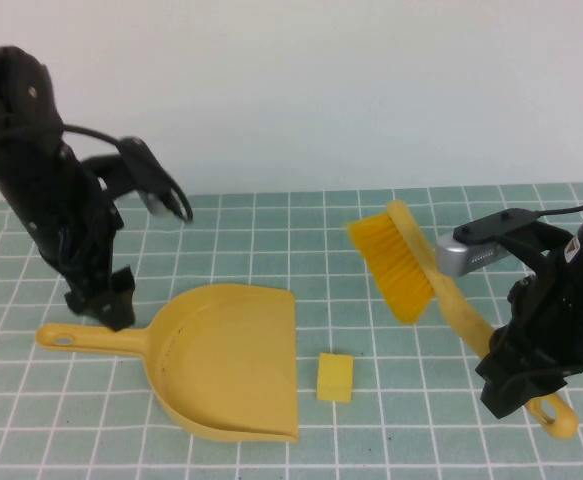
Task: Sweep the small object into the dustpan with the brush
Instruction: Pick up the dustpan from the table
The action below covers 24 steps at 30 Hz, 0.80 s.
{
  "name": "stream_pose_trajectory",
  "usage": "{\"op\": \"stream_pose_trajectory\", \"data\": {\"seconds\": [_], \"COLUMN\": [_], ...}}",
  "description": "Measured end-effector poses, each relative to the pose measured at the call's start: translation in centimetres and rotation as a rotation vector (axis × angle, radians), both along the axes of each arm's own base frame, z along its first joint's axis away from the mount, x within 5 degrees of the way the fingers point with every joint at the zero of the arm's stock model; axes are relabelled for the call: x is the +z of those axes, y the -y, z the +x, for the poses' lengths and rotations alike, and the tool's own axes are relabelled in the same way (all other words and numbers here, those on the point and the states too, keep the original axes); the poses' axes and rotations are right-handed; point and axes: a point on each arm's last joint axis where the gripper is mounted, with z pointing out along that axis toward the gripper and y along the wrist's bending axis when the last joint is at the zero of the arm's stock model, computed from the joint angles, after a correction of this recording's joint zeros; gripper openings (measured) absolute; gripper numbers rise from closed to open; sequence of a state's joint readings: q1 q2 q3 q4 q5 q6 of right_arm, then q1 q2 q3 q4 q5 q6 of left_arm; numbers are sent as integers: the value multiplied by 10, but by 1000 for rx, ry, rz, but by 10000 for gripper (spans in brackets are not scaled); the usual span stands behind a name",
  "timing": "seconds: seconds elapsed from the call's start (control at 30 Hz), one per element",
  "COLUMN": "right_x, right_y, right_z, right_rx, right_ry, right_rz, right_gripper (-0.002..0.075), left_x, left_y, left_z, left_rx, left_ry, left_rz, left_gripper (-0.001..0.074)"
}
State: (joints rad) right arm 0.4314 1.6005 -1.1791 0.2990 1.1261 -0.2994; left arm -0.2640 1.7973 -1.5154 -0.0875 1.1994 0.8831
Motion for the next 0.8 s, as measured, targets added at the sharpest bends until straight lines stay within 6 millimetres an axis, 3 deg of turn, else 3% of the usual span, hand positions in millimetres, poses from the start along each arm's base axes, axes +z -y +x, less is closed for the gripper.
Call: {"op": "stream_pose_trajectory", "data": {"seconds": [0.3,0.6,0.67,0.8], "right_x": [4,22,26,28], "right_y": [1,7,9,10], "right_z": [-1,-10,-11,-12], "right_rx": [-11,-20,-27,-53], "right_ry": [12,72,83,95], "right_rz": [-3,2,4,1], "right_gripper": [167,167,167,167], "left_x": [-29,-48,-55,-71], "left_y": [-5,-2,-2,-2], "left_z": [-7,0,3,7], "left_rx": [-82,-70,-75,-74], "left_ry": [0,-8,-9,-47], "left_rz": [150,149,159,176], "left_gripper": [617,616,597,489]}}
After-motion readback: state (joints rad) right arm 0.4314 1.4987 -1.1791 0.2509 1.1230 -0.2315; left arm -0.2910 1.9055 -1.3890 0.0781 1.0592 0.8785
